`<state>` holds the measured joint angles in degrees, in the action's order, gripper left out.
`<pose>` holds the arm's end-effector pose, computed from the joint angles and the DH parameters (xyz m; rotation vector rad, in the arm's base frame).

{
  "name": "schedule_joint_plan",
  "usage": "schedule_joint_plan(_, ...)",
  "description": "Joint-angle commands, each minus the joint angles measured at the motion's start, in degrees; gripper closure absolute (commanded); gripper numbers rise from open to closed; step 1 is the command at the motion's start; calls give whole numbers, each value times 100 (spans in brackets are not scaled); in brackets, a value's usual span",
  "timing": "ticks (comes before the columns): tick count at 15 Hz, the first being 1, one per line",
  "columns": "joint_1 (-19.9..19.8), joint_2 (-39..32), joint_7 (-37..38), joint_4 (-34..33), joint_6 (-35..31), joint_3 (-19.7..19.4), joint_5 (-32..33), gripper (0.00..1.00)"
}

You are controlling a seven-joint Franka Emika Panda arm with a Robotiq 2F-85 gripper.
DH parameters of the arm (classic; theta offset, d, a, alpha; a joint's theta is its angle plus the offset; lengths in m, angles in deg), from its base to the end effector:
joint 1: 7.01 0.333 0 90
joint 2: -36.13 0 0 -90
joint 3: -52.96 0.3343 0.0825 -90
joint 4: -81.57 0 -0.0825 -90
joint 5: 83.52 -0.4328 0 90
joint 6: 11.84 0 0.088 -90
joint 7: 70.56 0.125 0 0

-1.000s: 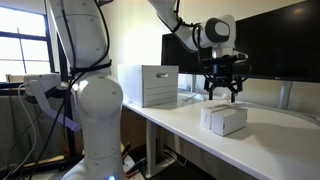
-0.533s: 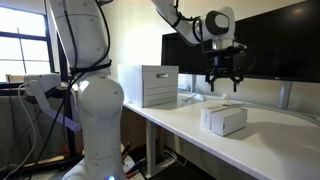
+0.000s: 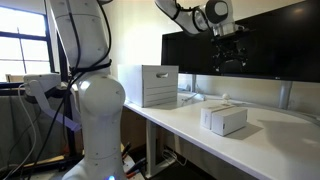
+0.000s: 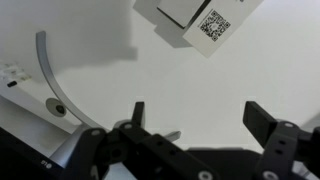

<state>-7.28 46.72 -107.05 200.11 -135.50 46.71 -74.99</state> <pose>0.5708 -0.0763 0.5251 2.7937 0.8454 0.3122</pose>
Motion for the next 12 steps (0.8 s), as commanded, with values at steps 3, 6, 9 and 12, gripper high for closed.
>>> schedule_joint_plan(3,69,-116,-1966,-236,312,-160,-651,0)
schedule_joint_plan(6,29,-180,-2761,-358,541,-178,-746,0)
schedule_joint_plan(9,271,150,-2069,-354,816,310,-621,0)
schedule_joint_plan(12,514,148,-1507,-606,965,711,-636,0)
